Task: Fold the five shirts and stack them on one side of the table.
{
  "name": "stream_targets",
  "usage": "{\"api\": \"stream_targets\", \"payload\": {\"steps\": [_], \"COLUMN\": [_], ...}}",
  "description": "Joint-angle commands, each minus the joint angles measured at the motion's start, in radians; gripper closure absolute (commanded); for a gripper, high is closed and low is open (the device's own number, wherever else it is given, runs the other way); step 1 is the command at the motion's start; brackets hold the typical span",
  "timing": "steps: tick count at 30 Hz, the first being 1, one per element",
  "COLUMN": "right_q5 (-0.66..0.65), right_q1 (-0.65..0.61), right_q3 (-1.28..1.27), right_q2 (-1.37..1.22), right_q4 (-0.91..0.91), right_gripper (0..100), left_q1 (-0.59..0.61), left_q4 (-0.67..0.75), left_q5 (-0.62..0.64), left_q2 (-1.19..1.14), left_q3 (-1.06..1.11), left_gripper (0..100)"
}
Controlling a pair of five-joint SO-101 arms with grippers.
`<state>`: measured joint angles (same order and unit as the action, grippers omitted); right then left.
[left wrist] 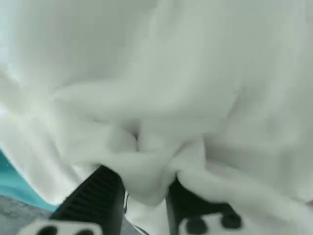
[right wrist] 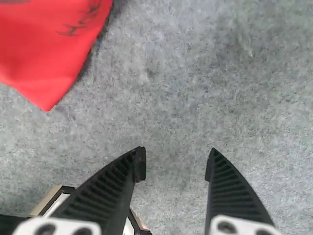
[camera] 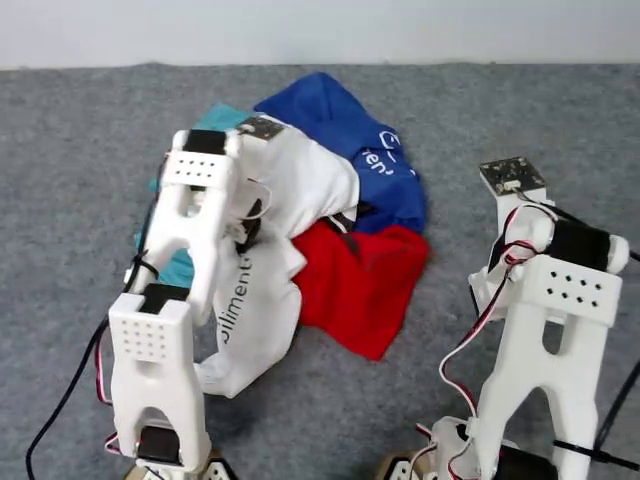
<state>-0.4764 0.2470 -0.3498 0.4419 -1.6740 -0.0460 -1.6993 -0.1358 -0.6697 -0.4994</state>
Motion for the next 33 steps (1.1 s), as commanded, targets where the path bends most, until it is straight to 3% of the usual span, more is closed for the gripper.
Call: {"api": "stream_targets", "payload": {"steps": [1, 9, 20, 33], "right_q5": [-0.005, -0.005, -0.005, -0.005], "right_q1": [-0.008, -0.007, -0.008, -0.008], "right_q3": [0.005, 0.005, 0.005, 0.005], "right_q2": [0.008, 0.008, -0.001, -0.001], "right_q4": [0.01, 0.01, 0.01, 0.01], "right_gripper": [79.7, 79.7, 79.7, 79.7], "left_q1": [0.08, 0.238, 0.606, 0.879], "left_q4": [0.009, -0.055, -0.054, -0.052], "left_q5": [-0.002, 0.04, 0.043, 0.043], "left_q2": [0.009, 0.009, 0.152, 0.42], "left_q3": [-0.064, -0.236, -0.24, -0.205], "left_gripper": [99, 99, 99, 99]}}
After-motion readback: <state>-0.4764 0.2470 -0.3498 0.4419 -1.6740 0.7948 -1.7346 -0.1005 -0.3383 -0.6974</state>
